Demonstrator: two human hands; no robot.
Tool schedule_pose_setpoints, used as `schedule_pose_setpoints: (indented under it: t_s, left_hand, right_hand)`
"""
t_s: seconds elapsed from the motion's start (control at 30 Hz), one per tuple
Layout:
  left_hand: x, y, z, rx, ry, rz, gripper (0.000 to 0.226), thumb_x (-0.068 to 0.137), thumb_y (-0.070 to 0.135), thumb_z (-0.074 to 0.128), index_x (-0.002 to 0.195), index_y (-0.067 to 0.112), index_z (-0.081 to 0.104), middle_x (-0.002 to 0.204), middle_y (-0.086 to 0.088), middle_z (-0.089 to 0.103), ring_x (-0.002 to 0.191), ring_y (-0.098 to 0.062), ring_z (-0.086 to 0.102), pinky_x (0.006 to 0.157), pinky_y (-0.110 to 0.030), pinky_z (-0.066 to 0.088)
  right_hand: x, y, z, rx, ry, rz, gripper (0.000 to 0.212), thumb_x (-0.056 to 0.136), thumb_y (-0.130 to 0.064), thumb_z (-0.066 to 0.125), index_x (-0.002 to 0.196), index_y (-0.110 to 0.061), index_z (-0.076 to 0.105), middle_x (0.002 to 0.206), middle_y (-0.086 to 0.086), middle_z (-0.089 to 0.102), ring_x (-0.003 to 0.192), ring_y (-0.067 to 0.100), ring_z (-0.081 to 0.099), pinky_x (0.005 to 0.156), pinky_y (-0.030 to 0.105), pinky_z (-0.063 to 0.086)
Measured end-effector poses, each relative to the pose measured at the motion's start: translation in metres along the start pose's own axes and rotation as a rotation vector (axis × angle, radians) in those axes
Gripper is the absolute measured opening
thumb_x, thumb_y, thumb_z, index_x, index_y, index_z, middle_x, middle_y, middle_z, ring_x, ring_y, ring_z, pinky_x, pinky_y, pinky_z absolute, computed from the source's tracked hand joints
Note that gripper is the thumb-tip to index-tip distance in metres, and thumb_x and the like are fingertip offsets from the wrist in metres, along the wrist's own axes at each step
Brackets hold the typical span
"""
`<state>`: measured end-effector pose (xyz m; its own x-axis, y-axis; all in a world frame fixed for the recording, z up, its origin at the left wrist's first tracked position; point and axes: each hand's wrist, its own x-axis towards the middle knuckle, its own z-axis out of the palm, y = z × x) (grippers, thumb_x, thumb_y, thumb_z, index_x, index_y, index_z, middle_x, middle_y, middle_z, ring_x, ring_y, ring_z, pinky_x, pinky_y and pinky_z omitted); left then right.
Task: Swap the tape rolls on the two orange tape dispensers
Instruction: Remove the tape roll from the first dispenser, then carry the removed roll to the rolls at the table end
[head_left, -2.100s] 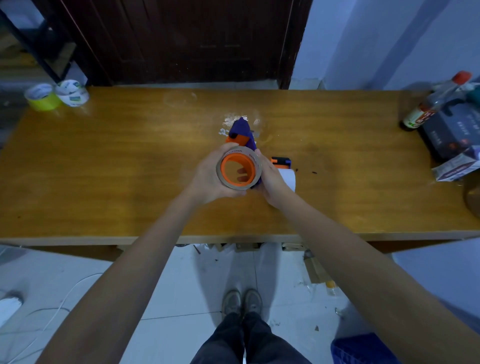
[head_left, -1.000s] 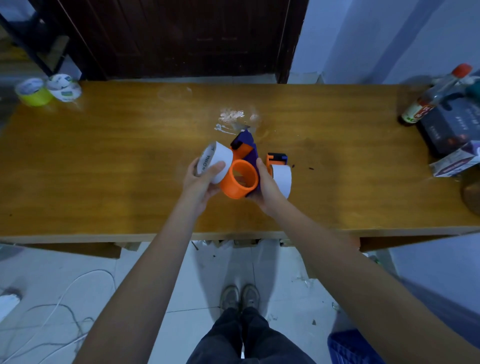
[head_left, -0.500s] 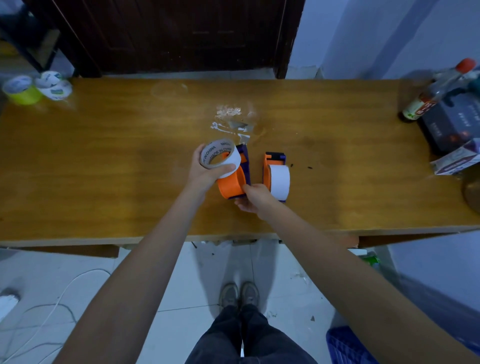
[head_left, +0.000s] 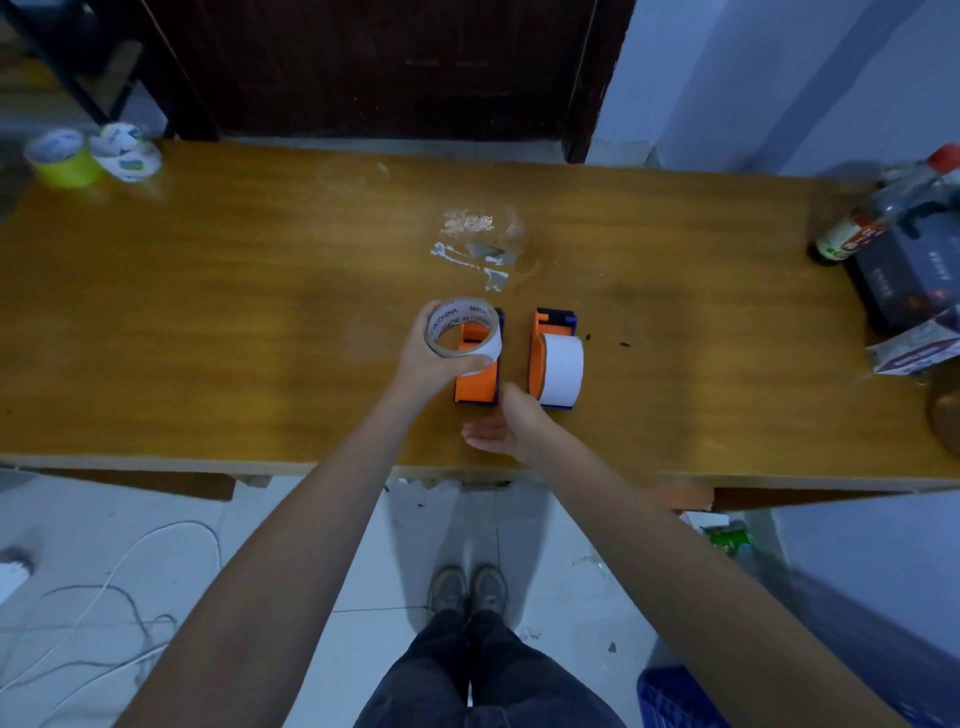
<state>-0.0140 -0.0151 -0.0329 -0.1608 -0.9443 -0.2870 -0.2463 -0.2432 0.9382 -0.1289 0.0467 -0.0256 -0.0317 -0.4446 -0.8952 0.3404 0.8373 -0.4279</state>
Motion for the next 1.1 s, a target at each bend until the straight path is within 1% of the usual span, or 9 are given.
schedule_pose_setpoints:
  t_s: [0.13, 0.27, 0.4, 0.47, 0.57, 0.67, 0.83, 1.03, 1.1]
  left_hand:
    - [-0.013, 0.001, -0.017, -0.039, 0.041, 0.045, 0.095, 0.058, 0.012, 0.087, 0.138, 0.013, 0.036, 0.136, -0.004, 0.048, 0.124, -0.018, 0.048, 0.099, -0.033, 0.046]
    - [-0.040, 0.001, -0.034, -0.017, 0.107, 0.130, 0.087, 0.059, 0.010, 0.087, 0.133, 0.014, 0.041, 0.119, 0.009, 0.050, 0.109, -0.007, 0.051, 0.086, -0.019, 0.048]
    - [-0.067, -0.004, -0.054, 0.023, 0.141, 0.186, 0.091, 0.059, 0.012, 0.087, 0.135, 0.015, 0.038, 0.125, 0.004, 0.049, 0.116, -0.014, 0.050, 0.093, -0.024, 0.048]
    - [-0.082, -0.007, -0.067, 0.051, 0.161, 0.189, 0.094, 0.061, 0.015, 0.087, 0.138, 0.020, 0.034, 0.131, 0.006, 0.045, 0.117, -0.012, 0.050, 0.091, -0.020, 0.048]
    - [-0.105, -0.010, -0.090, -0.007, 0.221, 0.114, 0.104, 0.065, 0.012, 0.084, 0.146, 0.025, 0.021, 0.138, 0.006, 0.037, 0.115, -0.008, 0.050, 0.087, -0.019, 0.050]
    - [-0.126, -0.017, -0.117, -0.258, 0.359, -0.085, 0.101, 0.072, 0.026, 0.079, 0.148, 0.031, 0.013, 0.139, 0.008, 0.038, 0.120, -0.015, 0.053, 0.091, -0.029, 0.050]
    - [-0.156, -0.030, -0.157, -0.461, 0.584, -0.130, 0.038, 0.090, 0.034, 0.057, 0.120, 0.010, 0.058, 0.107, -0.008, 0.067, 0.097, -0.023, 0.065, 0.062, -0.014, 0.053]
    - [-0.182, -0.056, -0.227, -0.564, 0.708, -0.131, 0.043, 0.090, 0.034, 0.058, 0.120, 0.004, 0.061, 0.106, -0.014, 0.069, 0.094, -0.025, 0.067, 0.058, -0.016, 0.054]
    - [-0.188, -0.063, -0.256, -0.571, 0.705, -0.099, 0.042, 0.090, 0.031, 0.057, 0.123, 0.005, 0.059, 0.110, -0.015, 0.067, 0.099, -0.027, 0.067, 0.070, -0.023, 0.059]
  right_hand:
    - [-0.018, 0.004, -0.006, -0.052, -0.036, 0.025, 0.058, 0.100, -0.042, 0.025, 0.145, -0.006, 0.023, 0.094, 0.026, 0.063, 0.092, 0.037, 0.065, 0.071, 0.042, 0.054]
    - [-0.031, 0.000, -0.003, -0.043, -0.178, -0.050, 0.059, 0.098, -0.045, 0.032, 0.130, 0.003, 0.043, 0.101, 0.021, 0.063, 0.087, 0.032, 0.064, 0.069, 0.040, 0.055]
    - [-0.036, -0.013, 0.022, -0.193, -0.318, -0.236, 0.047, 0.090, -0.052, 0.049, 0.120, -0.016, 0.054, 0.110, 0.008, 0.061, 0.098, 0.022, 0.062, 0.087, 0.047, 0.054]
    - [-0.037, -0.013, 0.040, -0.301, -0.394, -0.308, 0.035, 0.090, -0.040, 0.057, 0.111, -0.011, 0.060, 0.104, 0.010, 0.063, 0.086, 0.019, 0.064, 0.085, 0.043, 0.056]
    - [-0.038, -0.005, 0.072, -0.320, -0.407, -0.359, 0.017, 0.092, -0.022, 0.059, 0.098, -0.007, 0.061, 0.093, 0.013, 0.065, 0.064, 0.015, 0.066, 0.068, 0.032, 0.059]
    - [-0.040, 0.010, 0.104, -0.283, -0.459, -0.375, 0.029, 0.092, -0.022, 0.059, 0.111, 0.000, 0.058, 0.100, 0.017, 0.067, 0.079, 0.021, 0.070, 0.070, 0.031, 0.060]
    - [-0.047, 0.037, 0.153, -0.289, -0.563, -0.395, 0.037, 0.092, -0.022, 0.058, 0.121, 0.001, 0.053, 0.119, 0.019, 0.064, 0.105, 0.030, 0.067, 0.094, 0.042, 0.053]
    - [-0.053, 0.062, 0.229, -0.352, -0.634, -0.344, 0.041, 0.093, -0.026, 0.055, 0.126, -0.003, 0.051, 0.118, 0.017, 0.064, 0.100, 0.025, 0.068, 0.089, 0.035, 0.055]
    - [-0.055, 0.070, 0.254, -0.374, -0.633, -0.353, 0.043, 0.093, -0.026, 0.056, 0.128, -0.002, 0.050, 0.120, 0.018, 0.063, 0.105, 0.026, 0.066, 0.095, 0.038, 0.052]
